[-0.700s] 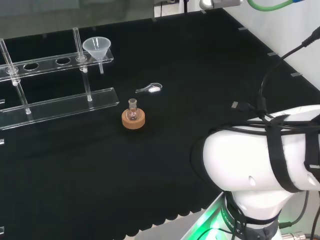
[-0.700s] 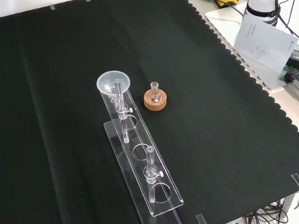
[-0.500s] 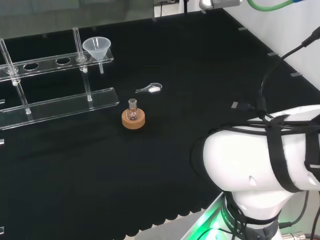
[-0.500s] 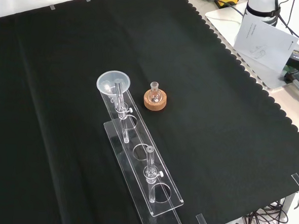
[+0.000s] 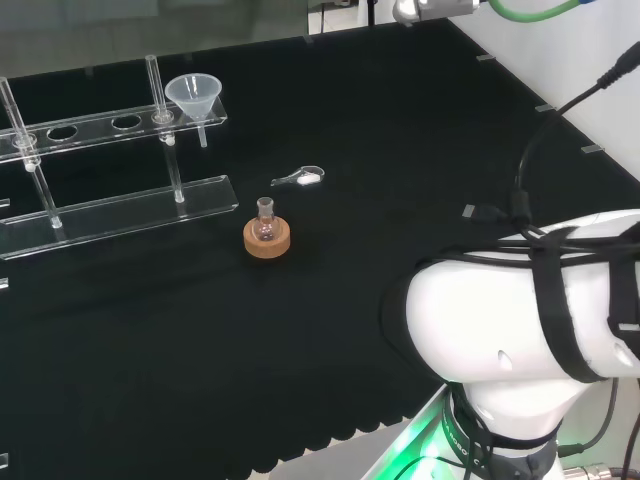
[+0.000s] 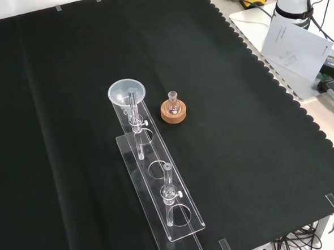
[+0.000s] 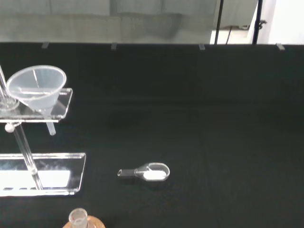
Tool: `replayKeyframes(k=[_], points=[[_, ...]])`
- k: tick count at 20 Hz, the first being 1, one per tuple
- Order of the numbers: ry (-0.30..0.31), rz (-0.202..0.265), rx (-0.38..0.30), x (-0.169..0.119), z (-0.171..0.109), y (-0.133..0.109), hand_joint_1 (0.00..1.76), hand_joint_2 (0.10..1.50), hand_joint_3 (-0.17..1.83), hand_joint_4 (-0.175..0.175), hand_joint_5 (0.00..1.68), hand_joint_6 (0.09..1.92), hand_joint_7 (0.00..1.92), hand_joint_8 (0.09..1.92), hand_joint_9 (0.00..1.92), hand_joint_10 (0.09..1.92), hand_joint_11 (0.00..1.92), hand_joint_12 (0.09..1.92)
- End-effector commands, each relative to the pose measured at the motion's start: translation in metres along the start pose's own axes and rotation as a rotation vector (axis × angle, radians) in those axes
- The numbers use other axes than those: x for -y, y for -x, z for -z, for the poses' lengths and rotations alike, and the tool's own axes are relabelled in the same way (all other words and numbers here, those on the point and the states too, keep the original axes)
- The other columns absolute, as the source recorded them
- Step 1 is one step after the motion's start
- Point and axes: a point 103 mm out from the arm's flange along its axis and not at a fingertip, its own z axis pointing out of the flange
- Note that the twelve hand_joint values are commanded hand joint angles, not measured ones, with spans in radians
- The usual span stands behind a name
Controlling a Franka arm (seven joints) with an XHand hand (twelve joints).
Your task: Pick up the funnel from the transparent funnel stand.
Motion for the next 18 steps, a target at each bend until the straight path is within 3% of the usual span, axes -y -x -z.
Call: replayKeyframes(k=[1,10,18], points=[[-0.003,-0.029,0.003,-0.009,-0.003,-0.005,0.00,1.18,0.42,0.028,0.21,0.09,0.00,0.31,0.09,0.63,0.01,1.38],[-0.045,-0.058,0.035,-0.050,-0.026,-0.015,0.00,1.19,0.39,0.028,0.21,0.09,0.00,0.33,0.10,0.63,0.01,1.39],[-0.105,0.003,0.048,-0.116,-0.047,-0.036,0.01,1.19,0.36,0.024,0.20,0.09,0.00,0.31,0.10,0.63,0.00,1.40]])
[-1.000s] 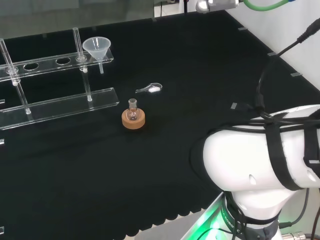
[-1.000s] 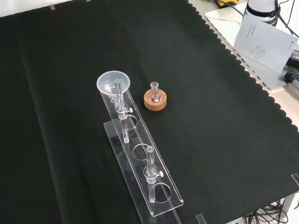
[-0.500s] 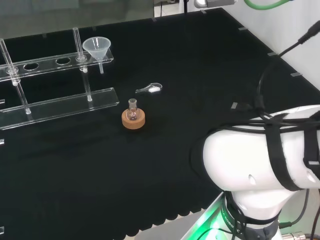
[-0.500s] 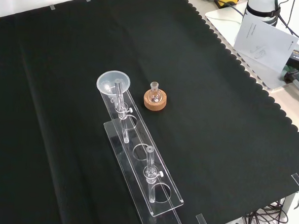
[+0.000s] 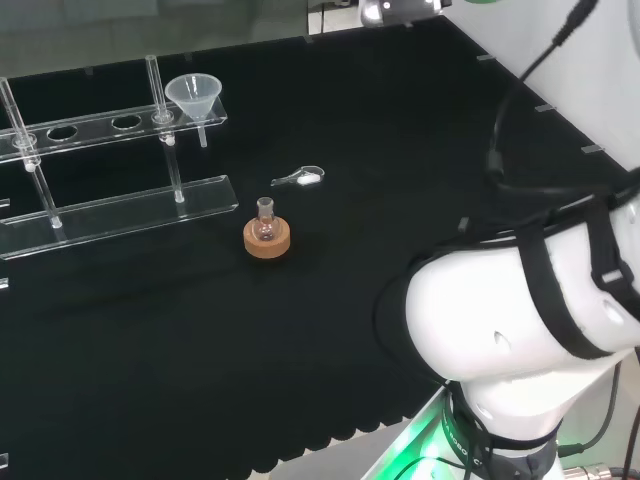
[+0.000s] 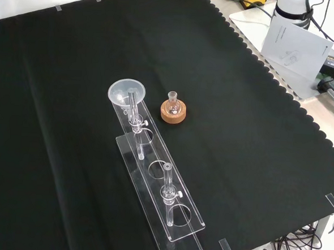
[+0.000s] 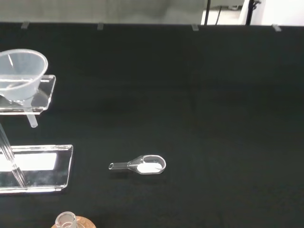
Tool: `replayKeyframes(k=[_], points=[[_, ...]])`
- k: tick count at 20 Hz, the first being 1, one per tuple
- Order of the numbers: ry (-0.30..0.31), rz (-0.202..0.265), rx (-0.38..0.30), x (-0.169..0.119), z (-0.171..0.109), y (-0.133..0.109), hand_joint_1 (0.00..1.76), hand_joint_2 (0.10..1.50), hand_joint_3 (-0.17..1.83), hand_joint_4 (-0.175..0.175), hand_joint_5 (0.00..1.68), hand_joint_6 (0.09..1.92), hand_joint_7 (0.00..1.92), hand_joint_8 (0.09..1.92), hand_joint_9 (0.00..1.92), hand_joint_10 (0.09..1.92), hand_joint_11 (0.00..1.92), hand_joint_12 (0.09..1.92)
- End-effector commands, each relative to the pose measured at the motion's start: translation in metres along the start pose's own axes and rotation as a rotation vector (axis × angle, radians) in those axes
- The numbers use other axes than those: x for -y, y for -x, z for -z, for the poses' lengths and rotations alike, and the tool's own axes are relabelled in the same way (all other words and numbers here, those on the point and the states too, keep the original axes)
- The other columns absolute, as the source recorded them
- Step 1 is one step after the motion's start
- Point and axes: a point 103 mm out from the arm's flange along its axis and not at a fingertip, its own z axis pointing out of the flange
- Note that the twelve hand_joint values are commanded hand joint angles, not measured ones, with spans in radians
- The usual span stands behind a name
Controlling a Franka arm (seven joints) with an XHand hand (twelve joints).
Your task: Pick up the funnel from the transparent funnel stand.
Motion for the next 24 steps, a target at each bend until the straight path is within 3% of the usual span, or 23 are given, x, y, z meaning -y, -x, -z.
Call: replayKeyframes(k=[1,4,16,24], points=[[-0.039,0.046,0.030,-0.068,-0.010,-0.029,0.02,1.18,0.35,0.024,0.20,0.09,0.00,0.31,0.10,0.63,0.00,1.40],[-0.062,0.057,0.078,-0.085,-0.015,-0.048,0.13,1.14,0.32,0.022,0.20,0.09,0.00,0.31,0.10,0.64,0.00,1.40],[-0.159,0.115,0.126,-0.117,-0.046,-0.107,0.25,1.08,0.26,-0.005,0.25,0.09,0.03,0.49,0.16,0.71,0.01,1.44],[-0.305,0.122,0.168,-0.131,-0.066,-0.142,0.46,0.89,0.20,-0.006,0.21,0.09,0.00,0.52,0.16,0.75,0.08,1.51]])
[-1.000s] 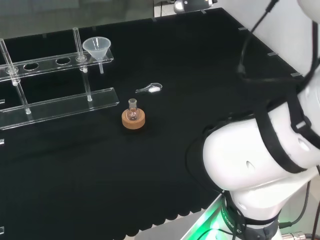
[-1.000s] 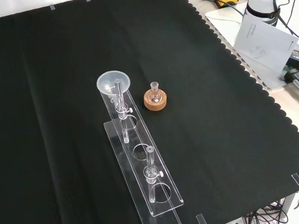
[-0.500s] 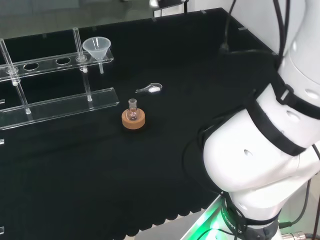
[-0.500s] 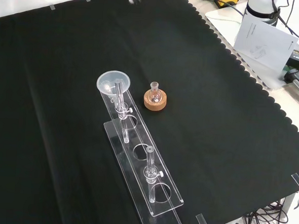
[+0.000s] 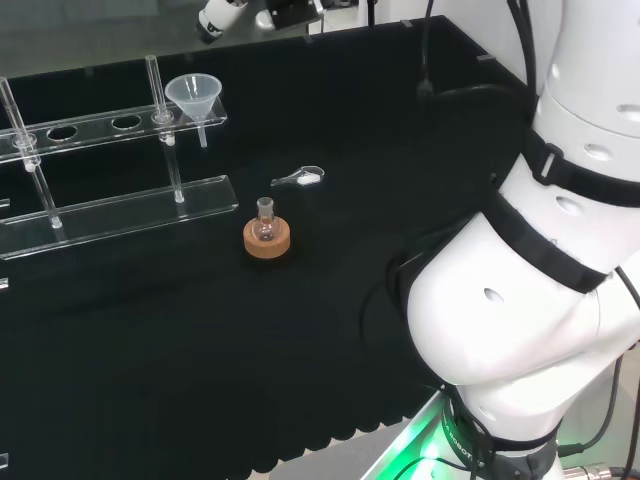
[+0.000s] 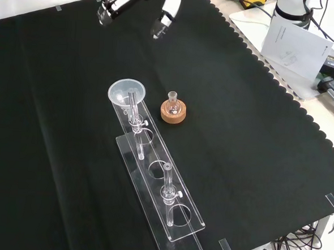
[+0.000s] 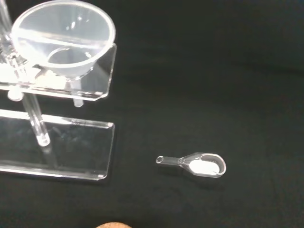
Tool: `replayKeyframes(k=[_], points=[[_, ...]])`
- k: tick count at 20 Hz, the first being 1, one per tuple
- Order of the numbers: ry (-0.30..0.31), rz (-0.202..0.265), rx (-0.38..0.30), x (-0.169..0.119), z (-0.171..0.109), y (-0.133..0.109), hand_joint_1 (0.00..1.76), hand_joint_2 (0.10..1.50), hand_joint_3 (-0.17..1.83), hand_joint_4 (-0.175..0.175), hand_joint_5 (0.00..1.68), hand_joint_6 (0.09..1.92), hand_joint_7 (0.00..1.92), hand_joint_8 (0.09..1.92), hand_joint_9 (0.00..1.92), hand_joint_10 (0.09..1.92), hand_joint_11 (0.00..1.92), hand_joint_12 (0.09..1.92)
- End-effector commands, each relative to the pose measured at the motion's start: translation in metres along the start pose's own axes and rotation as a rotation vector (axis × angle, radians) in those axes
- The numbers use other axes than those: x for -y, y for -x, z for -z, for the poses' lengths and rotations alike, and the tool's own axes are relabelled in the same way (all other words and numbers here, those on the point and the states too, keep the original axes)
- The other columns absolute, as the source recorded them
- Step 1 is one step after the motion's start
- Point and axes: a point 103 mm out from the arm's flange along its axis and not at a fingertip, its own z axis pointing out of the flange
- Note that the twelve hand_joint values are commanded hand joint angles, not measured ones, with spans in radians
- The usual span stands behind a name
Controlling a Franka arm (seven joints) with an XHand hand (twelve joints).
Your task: Pick up the funnel from the transparent funnel stand.
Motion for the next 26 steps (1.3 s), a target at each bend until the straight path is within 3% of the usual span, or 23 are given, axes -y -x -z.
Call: replayKeyframes(k=[1,4,6,12,17,20,26], points=[[-0.162,0.006,0.057,-0.027,-0.014,-0.038,0.46,0.88,0.19,-0.005,0.19,0.09,0.00,0.48,0.14,0.75,0.08,1.51],[-0.196,0.017,0.076,-0.033,-0.016,-0.049,0.45,0.85,0.18,-0.007,0.10,0.09,0.00,0.18,0.04,0.76,0.08,1.54],[-0.210,0.023,0.079,-0.037,-0.019,-0.053,0.45,0.84,0.18,-0.007,0.07,0.09,0.00,0.09,0.01,0.76,0.08,1.55],[-0.231,0.036,0.087,-0.051,-0.030,-0.061,0.46,0.81,0.17,-0.005,0.04,0.09,0.00,0.09,0.00,0.75,0.09,1.56],[-0.213,0.064,0.086,-0.058,-0.038,-0.063,0.49,0.80,0.16,-0.004,0.04,0.09,0.00,0.09,0.00,0.82,0.12,1.57],[-0.177,0.079,0.083,-0.061,-0.042,-0.064,0.51,0.79,0.16,-0.004,0.06,0.09,0.00,0.19,0.01,0.87,0.15,1.56],[-0.191,0.089,0.098,-0.068,-0.050,-0.066,0.56,0.78,0.15,-0.004,0.09,0.09,0.00,0.32,0.05,0.88,0.19,1.55]])
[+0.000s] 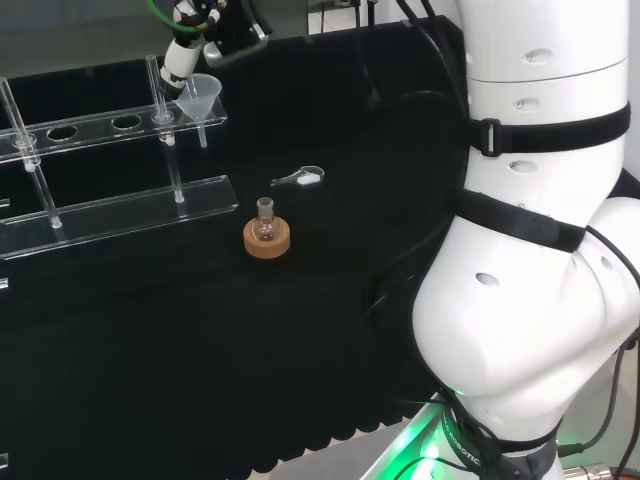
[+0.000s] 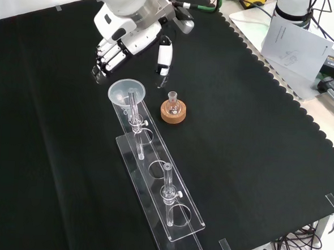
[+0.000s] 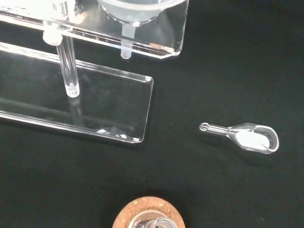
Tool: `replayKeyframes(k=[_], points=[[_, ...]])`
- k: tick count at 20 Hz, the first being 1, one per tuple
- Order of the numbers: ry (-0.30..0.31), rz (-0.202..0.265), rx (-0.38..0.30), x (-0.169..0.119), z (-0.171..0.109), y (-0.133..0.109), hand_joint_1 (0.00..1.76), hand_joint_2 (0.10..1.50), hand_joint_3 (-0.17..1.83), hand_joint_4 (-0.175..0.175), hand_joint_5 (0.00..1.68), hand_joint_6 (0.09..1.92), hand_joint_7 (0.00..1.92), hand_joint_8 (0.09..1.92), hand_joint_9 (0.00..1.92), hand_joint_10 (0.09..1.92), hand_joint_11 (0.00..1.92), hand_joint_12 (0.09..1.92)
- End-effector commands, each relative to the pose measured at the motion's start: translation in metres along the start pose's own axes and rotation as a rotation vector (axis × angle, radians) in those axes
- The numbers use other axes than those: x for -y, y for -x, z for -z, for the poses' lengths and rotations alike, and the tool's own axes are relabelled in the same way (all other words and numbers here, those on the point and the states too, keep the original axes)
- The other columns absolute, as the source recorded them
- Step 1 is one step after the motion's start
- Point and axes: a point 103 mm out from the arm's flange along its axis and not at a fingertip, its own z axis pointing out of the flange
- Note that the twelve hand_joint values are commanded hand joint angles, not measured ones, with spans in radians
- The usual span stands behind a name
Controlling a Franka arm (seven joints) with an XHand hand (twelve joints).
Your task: Pick up the funnel from the transparent funnel stand.
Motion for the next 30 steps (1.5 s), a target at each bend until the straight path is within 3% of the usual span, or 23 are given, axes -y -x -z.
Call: replayKeyframes(k=[1,17,30], points=[[-0.008,0.017,0.017,-0.009,-0.006,-0.002,0.57,0.78,0.15,-0.004,0.10,0.09,0.00,0.33,0.06,0.88,0.19,1.55],[-0.057,0.044,0.022,-0.034,-0.022,-0.008,0.60,0.77,0.17,-0.004,0.13,0.09,0.00,0.54,0.11,0.87,0.22,1.53],[-0.078,0.023,0.068,-0.039,-0.035,-0.009,0.61,0.76,0.20,-0.011,0.19,0.09,0.03,0.70,0.22,0.83,0.24,1.53]])
